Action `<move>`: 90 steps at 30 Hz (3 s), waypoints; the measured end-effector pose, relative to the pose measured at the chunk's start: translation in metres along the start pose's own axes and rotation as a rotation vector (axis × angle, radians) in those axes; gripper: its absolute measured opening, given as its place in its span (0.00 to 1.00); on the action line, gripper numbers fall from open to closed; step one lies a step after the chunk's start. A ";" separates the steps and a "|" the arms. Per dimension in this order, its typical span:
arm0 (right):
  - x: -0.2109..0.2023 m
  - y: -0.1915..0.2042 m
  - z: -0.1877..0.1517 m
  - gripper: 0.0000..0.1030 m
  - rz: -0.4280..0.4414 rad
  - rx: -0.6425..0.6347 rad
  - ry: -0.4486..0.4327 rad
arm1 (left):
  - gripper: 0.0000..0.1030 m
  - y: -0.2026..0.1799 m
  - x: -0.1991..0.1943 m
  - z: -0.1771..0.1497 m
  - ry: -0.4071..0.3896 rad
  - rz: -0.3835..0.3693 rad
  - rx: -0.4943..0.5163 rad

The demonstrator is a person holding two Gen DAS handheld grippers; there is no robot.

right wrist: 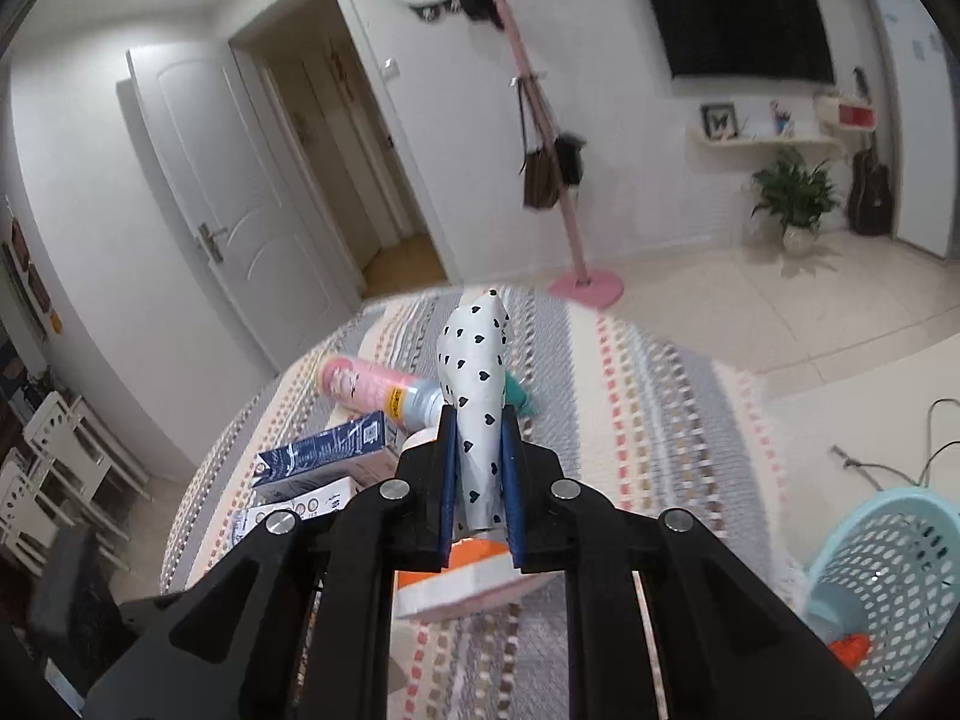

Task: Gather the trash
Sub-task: 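Carry card box and polka-dot cloth to the blue basket and release both, then move both tools back over the table toward the orange cup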

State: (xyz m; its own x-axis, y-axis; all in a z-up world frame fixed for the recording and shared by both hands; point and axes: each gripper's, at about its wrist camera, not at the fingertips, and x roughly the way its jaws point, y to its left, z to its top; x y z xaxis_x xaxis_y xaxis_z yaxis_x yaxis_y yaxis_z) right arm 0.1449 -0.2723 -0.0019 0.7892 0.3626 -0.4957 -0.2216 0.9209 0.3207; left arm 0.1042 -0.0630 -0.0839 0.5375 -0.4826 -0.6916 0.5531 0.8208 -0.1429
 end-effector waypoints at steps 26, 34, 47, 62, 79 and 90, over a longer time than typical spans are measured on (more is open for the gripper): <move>-0.170 -0.211 -0.087 0.11 -0.486 0.464 -0.188 | 0.59 -0.224 0.104 0.128 -0.031 -0.372 0.185; -0.169 -0.271 -0.143 0.12 -0.530 0.627 -0.091 | 0.59 -0.246 0.187 0.124 0.145 -0.389 0.129; -0.170 -0.284 -0.157 0.31 -0.512 0.677 -0.085 | 0.70 -0.251 0.205 0.119 0.170 -0.369 0.117; -0.172 -0.237 -0.126 0.34 -0.474 0.564 -0.119 | 0.71 -0.227 0.142 0.119 0.055 -0.375 0.099; -0.126 -0.089 -0.069 0.66 -0.338 0.167 -0.163 | 0.79 -0.098 0.018 0.100 -0.177 -0.260 -0.032; -0.022 -0.012 -0.043 0.72 -0.187 0.015 0.002 | 0.84 0.046 -0.023 0.068 -0.200 -0.037 -0.218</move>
State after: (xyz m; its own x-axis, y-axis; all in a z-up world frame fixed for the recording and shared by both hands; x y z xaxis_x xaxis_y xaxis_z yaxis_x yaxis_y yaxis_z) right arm 0.1057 -0.2851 -0.0291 0.8146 0.1853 -0.5496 -0.0622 0.9700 0.2349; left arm 0.1602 -0.0352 -0.0260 0.6461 -0.5462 -0.5331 0.4362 0.8374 -0.3294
